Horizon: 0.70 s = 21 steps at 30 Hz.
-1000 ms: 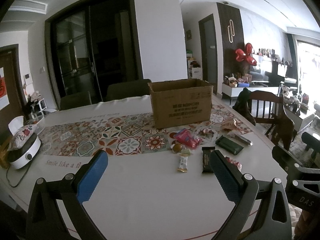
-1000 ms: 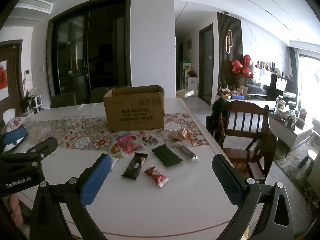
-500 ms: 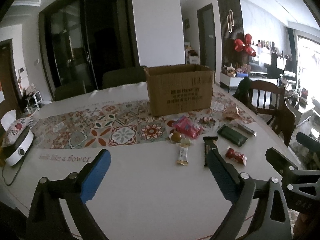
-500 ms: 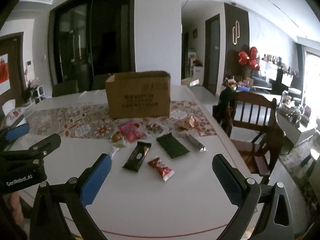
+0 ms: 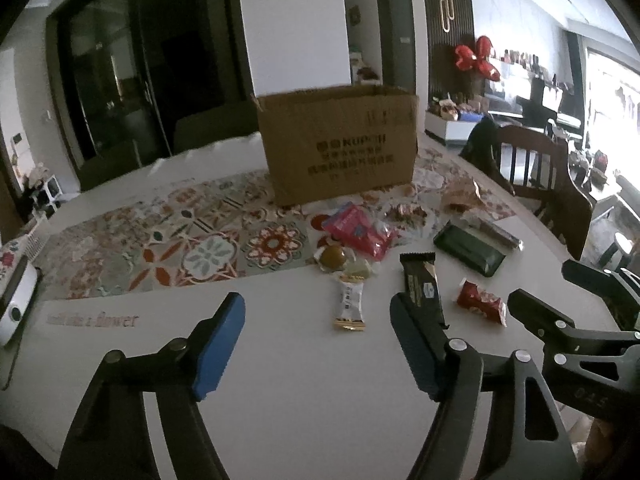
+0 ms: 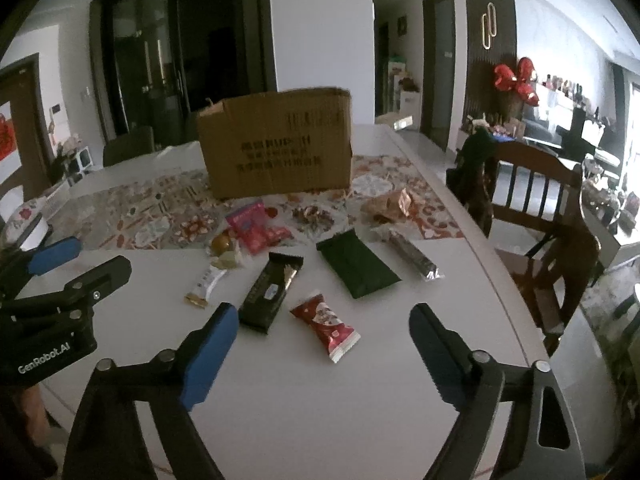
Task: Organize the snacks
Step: 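Grasp the red-and-white candy with the right gripper while the left gripper grasps the white cookie bar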
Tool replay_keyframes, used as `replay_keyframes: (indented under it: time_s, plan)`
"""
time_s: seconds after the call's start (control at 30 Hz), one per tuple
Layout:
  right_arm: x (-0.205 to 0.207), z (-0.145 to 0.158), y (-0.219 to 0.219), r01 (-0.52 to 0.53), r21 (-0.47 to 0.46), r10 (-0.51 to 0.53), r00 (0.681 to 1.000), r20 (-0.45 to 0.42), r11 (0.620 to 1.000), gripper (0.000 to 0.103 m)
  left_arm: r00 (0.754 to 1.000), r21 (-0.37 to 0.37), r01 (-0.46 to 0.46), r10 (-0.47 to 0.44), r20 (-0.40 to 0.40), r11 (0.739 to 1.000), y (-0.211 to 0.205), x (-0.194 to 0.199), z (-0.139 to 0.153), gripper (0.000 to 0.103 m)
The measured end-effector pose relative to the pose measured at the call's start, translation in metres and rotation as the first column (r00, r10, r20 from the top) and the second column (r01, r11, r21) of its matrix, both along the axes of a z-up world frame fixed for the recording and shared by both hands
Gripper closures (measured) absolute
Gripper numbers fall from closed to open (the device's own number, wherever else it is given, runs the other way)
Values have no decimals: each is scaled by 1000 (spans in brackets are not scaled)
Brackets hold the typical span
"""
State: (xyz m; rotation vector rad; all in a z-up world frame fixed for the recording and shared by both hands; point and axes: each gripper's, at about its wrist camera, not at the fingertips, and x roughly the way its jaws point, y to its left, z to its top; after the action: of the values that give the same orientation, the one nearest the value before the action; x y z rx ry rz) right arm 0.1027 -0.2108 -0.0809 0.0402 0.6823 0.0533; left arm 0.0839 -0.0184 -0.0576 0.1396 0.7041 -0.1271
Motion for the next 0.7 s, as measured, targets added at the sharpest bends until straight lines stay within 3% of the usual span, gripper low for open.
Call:
replay_keyframes:
  time_s: [0.23,0.7]
  plan:
    - [25,-21,-3,-18,19,19,997,-80,1000,31,997,-2,16,-16,-74,1000,-8,28,-21,36]
    - [54,-48,-1,-40,14,42,983,-178,999,43,982,-20,24,-27,-186,1000,-14,64,-55,48]
